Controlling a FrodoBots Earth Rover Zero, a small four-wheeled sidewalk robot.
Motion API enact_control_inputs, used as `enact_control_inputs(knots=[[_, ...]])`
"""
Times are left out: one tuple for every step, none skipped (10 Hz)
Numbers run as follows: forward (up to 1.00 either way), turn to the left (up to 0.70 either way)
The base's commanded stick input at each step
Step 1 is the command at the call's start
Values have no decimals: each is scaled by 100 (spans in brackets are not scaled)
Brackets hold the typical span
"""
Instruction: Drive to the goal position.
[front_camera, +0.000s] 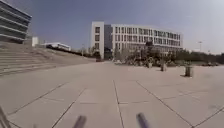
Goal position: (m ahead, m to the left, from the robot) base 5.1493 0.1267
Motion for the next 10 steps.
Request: enact_control_inputs(knots=[[100, 0], [100, 0], [100, 0], [100, 0], [100, 0], [100, 0], [100, 0], [100, 0], [100, 0], [100, 0]])
